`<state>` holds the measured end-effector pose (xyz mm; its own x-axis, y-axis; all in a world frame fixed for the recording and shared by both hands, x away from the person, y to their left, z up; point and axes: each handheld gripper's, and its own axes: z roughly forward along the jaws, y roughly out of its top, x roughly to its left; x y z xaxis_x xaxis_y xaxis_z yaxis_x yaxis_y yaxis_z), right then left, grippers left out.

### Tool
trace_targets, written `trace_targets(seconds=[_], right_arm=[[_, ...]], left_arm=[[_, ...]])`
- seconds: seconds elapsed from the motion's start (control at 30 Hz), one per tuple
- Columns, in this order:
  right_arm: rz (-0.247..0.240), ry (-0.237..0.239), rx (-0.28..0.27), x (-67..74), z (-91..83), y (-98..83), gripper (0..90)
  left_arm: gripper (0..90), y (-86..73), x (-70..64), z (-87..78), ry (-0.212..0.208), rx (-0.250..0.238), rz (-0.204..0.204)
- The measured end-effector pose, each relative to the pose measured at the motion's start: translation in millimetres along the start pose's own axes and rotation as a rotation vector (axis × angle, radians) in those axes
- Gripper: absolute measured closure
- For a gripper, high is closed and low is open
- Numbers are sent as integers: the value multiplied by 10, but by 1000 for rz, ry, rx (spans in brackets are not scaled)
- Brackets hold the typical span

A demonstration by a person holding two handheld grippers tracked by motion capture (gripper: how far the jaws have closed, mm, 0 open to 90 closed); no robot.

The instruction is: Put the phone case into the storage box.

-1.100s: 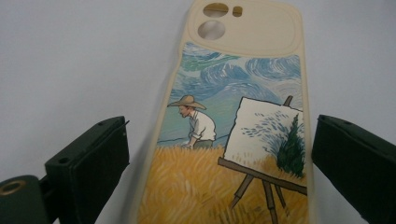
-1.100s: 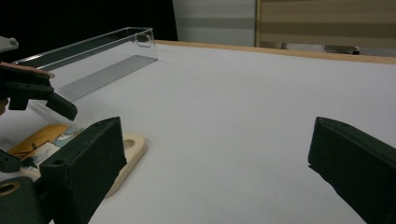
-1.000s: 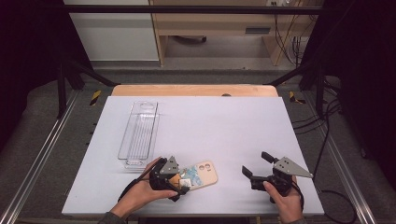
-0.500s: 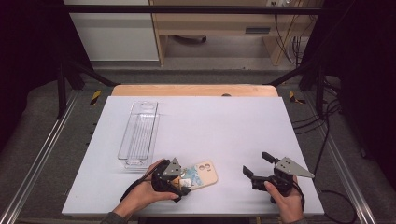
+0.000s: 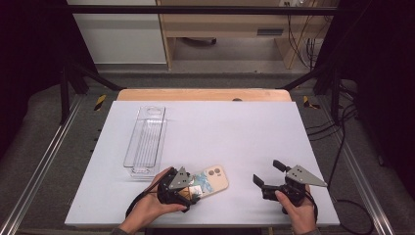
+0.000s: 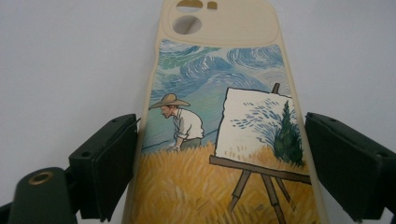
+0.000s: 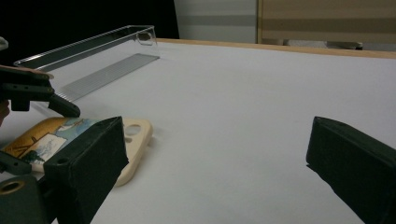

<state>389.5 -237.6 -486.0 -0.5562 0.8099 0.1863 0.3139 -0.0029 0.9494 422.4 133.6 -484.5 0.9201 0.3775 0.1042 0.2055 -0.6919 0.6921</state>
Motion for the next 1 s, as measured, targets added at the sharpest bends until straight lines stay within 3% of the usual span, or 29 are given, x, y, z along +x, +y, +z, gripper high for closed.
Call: trace_targets(seconds=[0.3,0.5,0.73,0.87,1.0], right_arm=[[-5,4,12,25,26,-9,49],[-31,-7,21,80,52,51,48],[-37,26,38,276,159,280,60],[-26,65,41,423,243,423,61],[-39,69,69,570,324,543,65]], left_arm=[[122,19,59,-91,64,-73,-12],[122,53,110,-149,122,-184,-49],[122,80,115,-241,160,-266,-67],[122,116,100,-303,186,-305,-64],[121,137,78,-367,200,-338,-56]])
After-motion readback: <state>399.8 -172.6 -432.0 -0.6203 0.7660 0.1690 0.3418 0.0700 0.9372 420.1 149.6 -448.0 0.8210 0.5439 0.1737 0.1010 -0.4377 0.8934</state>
